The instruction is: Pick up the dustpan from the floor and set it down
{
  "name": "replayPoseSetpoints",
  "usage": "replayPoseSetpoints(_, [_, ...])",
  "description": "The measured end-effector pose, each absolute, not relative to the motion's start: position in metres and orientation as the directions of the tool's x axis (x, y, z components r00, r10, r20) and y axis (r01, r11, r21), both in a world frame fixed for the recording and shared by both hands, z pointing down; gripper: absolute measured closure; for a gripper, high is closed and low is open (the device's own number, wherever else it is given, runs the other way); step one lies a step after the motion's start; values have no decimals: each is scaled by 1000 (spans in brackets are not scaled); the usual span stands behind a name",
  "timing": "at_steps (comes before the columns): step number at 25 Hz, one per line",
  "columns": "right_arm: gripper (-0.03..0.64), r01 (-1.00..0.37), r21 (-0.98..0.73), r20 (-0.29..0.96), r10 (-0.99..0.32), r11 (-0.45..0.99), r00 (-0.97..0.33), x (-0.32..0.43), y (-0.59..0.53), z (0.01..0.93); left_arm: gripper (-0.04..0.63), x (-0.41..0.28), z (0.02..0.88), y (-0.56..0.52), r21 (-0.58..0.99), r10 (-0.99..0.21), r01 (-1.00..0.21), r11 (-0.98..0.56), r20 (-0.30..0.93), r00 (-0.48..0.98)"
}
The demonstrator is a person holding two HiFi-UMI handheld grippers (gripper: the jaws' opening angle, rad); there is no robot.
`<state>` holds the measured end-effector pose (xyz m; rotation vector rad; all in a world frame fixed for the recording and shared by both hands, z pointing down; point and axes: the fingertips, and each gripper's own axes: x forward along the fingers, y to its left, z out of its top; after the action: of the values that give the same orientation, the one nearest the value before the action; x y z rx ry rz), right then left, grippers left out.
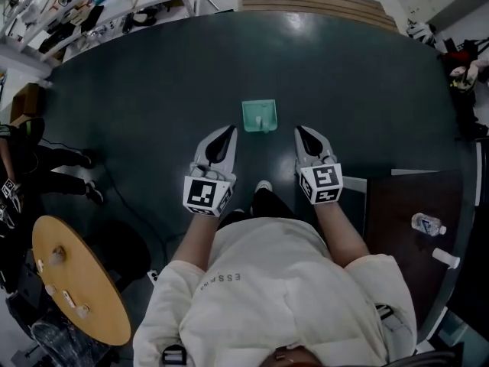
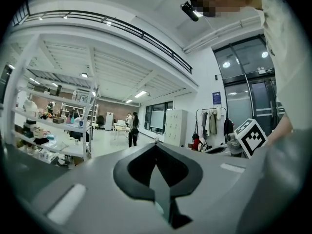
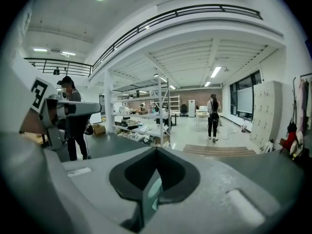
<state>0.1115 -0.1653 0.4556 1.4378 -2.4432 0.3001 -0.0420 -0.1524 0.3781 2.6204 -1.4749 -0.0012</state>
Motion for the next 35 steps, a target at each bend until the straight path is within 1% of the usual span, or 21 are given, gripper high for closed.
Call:
replayPoseSetpoints(5, [630,-882,-33,368,-815,470,-447,106,-120,459,581,-52,390,-102,147,-847,-847,-511,78,525])
replayPoseSetpoints(13, [630,-886,-39,355,-822,463,-445,79,-1,445,580,-60,389,19,158,-821,-819,-552,66,567])
replayPoseSetpoints(17, [630,-887,-16,352,-828,462,-437,71,58,440,581,-57,375,77,107,-791,-788,-606,23,612])
replayPoseSetpoints(20, [630,-891,-7,366,-828,454,-425,69,93,441,581,-58,379,110,87,-787,-785,-613,26,617])
replayPoseSetpoints(26, [630,-902,-25,400,-823,430,-403,69,130,450,581,-68,384,149,130,-802,-802,-583,62,594])
replayPoseSetpoints(35, [630,-896,-51,400,-813,441,-423,88,144,447,581,-58,381,163,123,-828,-826,-550,55,559])
